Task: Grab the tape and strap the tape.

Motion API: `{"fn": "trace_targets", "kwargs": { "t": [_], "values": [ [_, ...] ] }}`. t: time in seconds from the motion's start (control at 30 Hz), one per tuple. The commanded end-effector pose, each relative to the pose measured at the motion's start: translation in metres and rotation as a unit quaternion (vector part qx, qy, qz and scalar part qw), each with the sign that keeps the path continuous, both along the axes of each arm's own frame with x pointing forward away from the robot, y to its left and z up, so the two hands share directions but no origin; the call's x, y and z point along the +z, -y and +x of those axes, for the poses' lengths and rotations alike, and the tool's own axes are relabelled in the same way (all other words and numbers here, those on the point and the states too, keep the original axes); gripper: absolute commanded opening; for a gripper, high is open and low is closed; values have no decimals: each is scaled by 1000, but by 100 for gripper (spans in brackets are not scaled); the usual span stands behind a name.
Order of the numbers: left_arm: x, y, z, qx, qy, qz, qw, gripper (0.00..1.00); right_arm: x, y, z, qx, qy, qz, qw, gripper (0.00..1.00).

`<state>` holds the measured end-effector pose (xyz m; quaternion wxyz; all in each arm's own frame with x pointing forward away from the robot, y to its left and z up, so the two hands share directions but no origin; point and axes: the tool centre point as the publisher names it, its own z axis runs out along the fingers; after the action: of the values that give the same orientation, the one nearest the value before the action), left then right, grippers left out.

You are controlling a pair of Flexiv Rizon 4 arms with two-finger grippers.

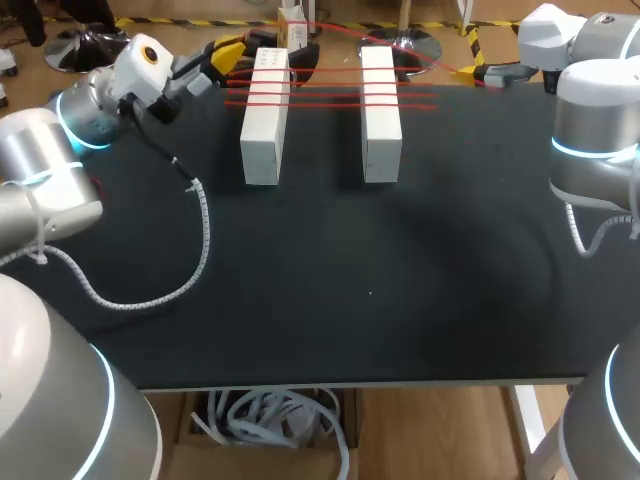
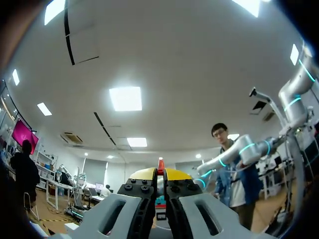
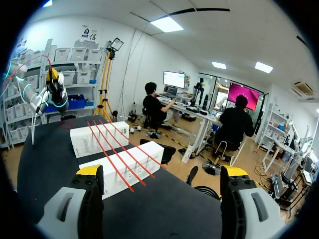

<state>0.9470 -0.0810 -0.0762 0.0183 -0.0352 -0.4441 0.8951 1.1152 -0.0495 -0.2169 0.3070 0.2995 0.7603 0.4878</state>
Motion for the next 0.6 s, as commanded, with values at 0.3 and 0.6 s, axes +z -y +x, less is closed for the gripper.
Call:
{"fn": "trace_targets", "kwargs": {
  "t": [0.3, 0.6],
  "values": [
    [20, 0, -11, 9, -10, 9, 1000, 0, 0, 0, 0, 0, 0, 0, 1000, 100],
    [17, 4, -10, 11, -13, 10, 1000, 0, 0, 0, 0, 0, 0, 0, 1000, 100]
  ]
}}
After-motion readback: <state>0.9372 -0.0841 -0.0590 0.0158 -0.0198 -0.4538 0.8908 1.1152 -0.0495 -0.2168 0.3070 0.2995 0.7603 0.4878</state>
